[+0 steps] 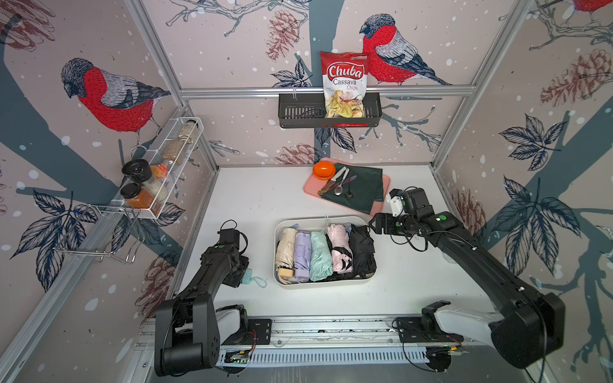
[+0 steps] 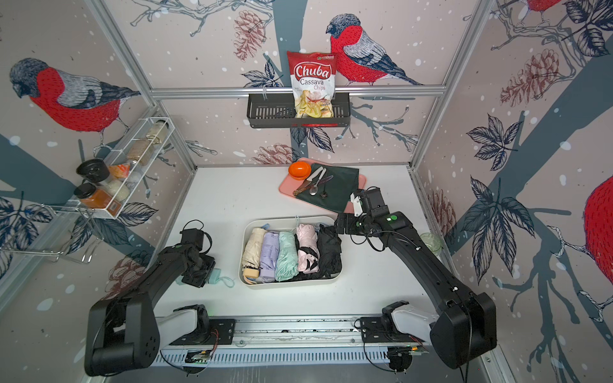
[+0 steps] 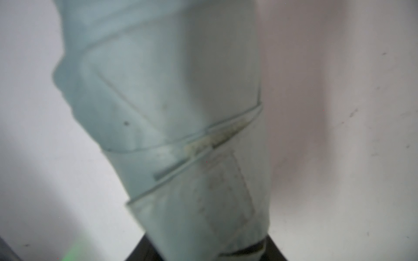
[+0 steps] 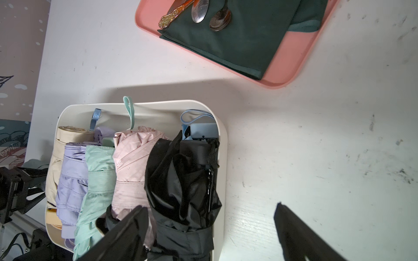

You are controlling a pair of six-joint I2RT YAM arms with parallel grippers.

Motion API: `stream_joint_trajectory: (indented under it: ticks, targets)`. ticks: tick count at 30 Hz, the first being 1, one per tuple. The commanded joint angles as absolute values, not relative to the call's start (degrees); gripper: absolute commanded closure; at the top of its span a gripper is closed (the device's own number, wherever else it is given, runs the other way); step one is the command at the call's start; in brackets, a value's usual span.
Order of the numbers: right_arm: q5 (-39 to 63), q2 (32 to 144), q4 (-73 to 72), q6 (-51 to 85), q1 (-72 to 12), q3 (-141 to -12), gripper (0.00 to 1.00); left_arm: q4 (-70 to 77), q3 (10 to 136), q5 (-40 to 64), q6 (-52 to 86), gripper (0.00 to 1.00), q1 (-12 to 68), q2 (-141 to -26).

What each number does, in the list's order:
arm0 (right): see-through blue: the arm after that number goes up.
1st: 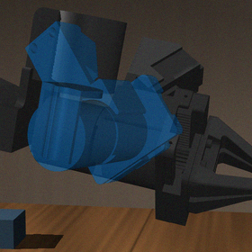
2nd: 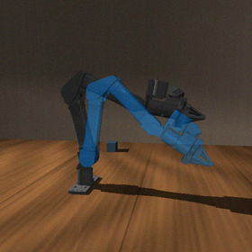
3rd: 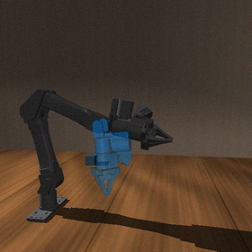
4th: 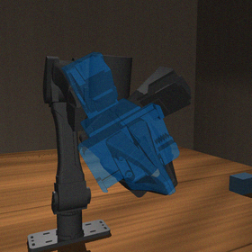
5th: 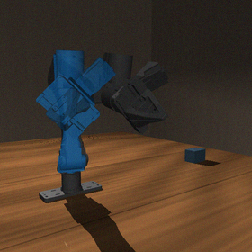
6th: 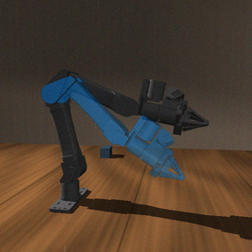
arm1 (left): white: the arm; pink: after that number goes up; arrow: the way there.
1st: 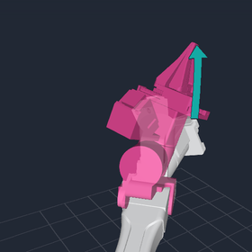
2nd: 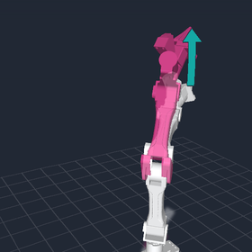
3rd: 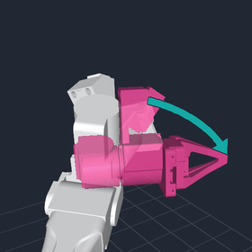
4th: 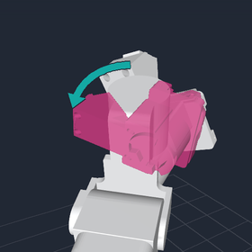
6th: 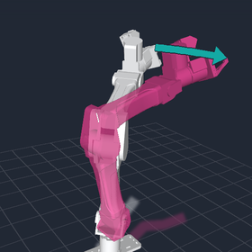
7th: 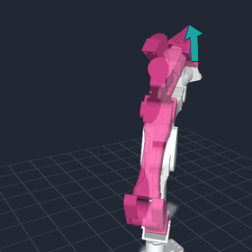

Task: Put the umbrella into the storage box
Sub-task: Pick up the umbrella from the center of the board, then place the umbrella in the storage box.

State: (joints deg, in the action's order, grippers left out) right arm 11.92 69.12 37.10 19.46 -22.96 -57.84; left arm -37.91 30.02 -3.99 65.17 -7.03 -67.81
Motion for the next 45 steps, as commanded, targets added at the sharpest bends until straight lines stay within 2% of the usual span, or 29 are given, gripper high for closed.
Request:
stream_joint_trajectory:
  ticks: [1, 9, 14, 19, 25, 34, 38, 45]
  targets:
    - [14.5, 69.7, 33.8, 19.9, -23.0, -57.9, 0.09, -31.3, 30.3, -1.7, 59.3, 0.65, -7.2, -67.1]
    - [17.6, 70.9, 27.7, 20.8, -24.4, -58.3, 0.1, -23.4, 30.8, 0.0, 46.0, 1.0, -7.0, -55.8]
    - [20.7, 73.9, 20.9, 21.8, -27.1, -59.1, 0.13, -20.2, 32.0, 3.3, 41.7, 1.0, -6.9, -50.7]
    - [22.3, 78.9, 13.7, 22.2, -31.8, -63.4, 0.21, -14.0, 34.2, 14.9, 39.5, 1.0, -5.9, -49.2]
    - [27.3, 86.8, 5.4, 24.2, -35.0, -71.0, 0.26, -6.7, 37.9, 18.8, 37.0, 1.0, 2.7, -49.1]
    - [31.9, 99.9, 5.3, 22.4, -40.3, -87.5, 0.26, 4.1, 39.7, 25.0, 33.5, 1.0, 11.5, -51.9]
    - [34.6, 104.5, 6.4, 21.6, -41.7, -93.6, 0.2, 4.4, 40.8, 25.9, 30.2, 1.0, 14.2, -54.1]
    - [31.3, 110.0, 13.4, 15.4, -45.8, -101.9, 0.19, 5.7, 41.9, 27.7, 29.0, 1.0, 15.8, -57.4]
